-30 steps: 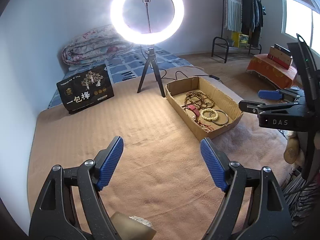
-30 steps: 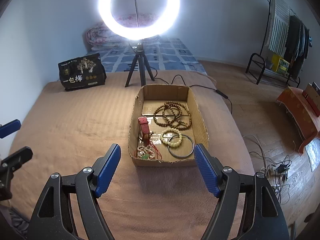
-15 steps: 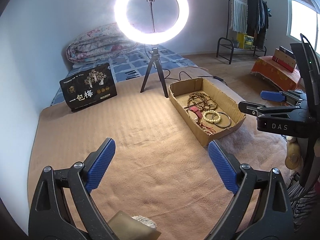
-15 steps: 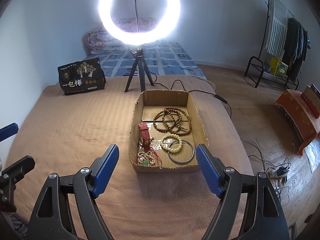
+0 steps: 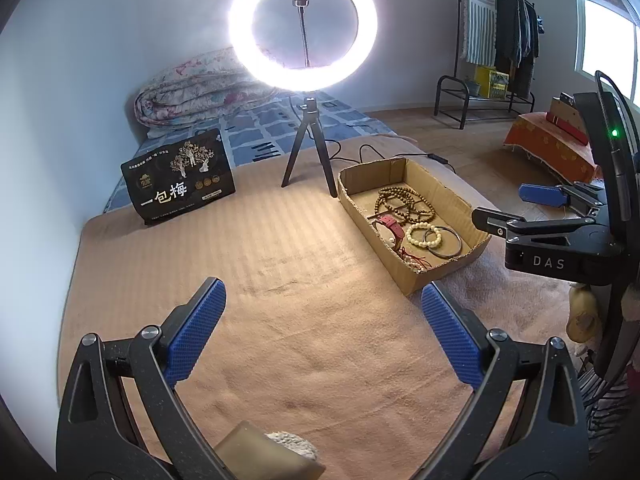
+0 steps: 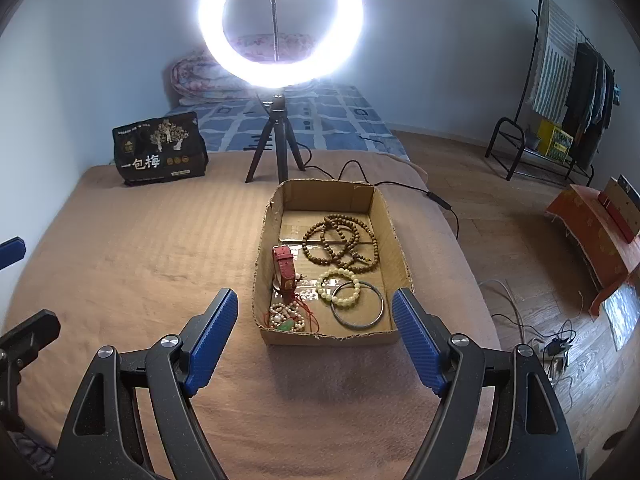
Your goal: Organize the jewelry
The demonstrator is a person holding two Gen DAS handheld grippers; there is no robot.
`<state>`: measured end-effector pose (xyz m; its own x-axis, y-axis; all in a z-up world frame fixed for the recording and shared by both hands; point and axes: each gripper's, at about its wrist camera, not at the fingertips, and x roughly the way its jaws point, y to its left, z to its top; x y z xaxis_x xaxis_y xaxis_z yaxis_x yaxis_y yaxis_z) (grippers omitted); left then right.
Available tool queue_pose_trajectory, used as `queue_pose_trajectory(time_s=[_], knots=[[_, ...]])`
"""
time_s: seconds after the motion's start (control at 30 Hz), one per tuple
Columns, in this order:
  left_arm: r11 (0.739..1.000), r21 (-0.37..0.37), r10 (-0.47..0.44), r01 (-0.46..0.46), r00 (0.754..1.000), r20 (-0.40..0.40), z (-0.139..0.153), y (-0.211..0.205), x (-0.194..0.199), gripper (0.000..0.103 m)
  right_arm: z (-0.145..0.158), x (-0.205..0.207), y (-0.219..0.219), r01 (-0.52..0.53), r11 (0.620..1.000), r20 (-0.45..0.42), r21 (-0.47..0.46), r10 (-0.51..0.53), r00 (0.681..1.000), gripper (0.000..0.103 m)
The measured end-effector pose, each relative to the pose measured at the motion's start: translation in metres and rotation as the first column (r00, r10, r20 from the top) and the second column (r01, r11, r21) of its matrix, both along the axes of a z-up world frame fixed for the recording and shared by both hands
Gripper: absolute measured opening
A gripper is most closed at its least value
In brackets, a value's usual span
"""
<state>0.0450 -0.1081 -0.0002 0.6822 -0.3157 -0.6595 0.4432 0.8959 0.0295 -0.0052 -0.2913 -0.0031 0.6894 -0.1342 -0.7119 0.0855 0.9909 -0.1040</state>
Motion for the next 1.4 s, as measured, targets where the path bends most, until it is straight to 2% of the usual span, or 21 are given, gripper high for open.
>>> queue_pose_trajectory(time_s=[1.4], knots=[[1.0, 0.0, 0.016, -0.016, 1.0, 0.004, -0.0001, -0.0015, -0.0023, 0.1, -0.0034, 0.0006, -0.0057, 0.012, 1.0, -0.012, -0.001, -0.012, 1.0, 0.079]])
